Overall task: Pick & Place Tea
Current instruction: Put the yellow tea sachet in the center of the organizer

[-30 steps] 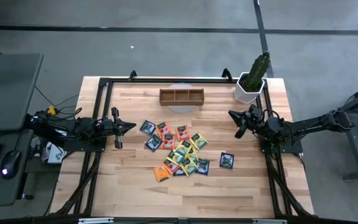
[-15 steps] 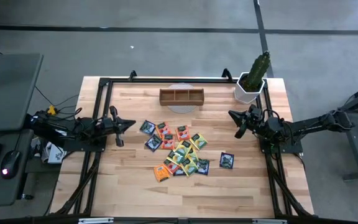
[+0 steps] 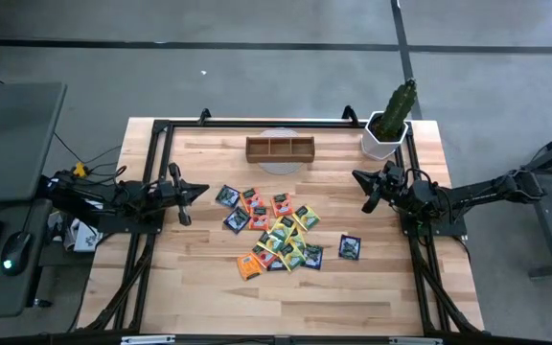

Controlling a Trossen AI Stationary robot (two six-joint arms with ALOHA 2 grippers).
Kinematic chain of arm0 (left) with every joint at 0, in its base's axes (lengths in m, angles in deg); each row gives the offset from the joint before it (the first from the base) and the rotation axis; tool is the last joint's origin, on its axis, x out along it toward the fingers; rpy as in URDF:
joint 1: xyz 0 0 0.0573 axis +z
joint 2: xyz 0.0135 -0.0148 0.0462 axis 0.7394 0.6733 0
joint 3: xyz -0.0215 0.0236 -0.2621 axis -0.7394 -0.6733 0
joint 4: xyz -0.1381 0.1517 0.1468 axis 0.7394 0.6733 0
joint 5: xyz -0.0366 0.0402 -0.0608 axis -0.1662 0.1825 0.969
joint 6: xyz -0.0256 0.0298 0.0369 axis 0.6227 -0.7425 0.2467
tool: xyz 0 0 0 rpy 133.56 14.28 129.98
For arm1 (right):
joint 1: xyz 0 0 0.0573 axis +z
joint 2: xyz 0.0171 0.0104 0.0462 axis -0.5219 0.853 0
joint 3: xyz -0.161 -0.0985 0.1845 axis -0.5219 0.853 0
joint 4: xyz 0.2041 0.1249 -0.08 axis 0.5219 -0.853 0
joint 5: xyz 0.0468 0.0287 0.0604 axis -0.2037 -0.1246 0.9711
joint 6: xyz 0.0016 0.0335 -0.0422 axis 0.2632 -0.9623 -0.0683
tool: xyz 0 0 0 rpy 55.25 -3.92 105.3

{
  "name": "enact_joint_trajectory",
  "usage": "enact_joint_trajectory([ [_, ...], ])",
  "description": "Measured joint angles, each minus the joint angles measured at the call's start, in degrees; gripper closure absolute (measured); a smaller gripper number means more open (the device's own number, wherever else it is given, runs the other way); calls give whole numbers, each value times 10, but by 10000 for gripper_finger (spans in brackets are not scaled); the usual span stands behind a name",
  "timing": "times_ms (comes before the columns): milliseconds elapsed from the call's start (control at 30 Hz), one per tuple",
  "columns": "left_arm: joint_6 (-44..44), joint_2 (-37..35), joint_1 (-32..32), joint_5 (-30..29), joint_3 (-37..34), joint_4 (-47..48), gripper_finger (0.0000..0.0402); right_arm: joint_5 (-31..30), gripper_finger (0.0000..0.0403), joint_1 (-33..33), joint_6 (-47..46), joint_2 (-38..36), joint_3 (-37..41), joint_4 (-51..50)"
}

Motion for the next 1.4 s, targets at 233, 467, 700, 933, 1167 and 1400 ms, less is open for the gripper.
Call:
enact_joint_trajectory([
  [233, 12, 0, 0, 11, 0, 0, 396, 0, 391, 0, -20, 0, 0, 1],
  [467, 12, 0, 0, -2, 4, 0, 396, 18, 391, 0, -34, 0, 0, 0],
  [700, 1, 1, 0, -6, 18, 6, 393, 73, 391, 0, 4, 1, -32, -69],
  [933, 8, 46, 0, -4, 19, 1, 340, 108, 391, 0, 4, 28, -173, -338],
  [1167, 12, 96, 0, 17, 24, 2, 292, 151, 391, 0, 0, 108, -306, -503],
  [1400, 23, 164, 0, 15, 74, 3, 276, 182, 391, 0, -59, 212, -362, -541],
])
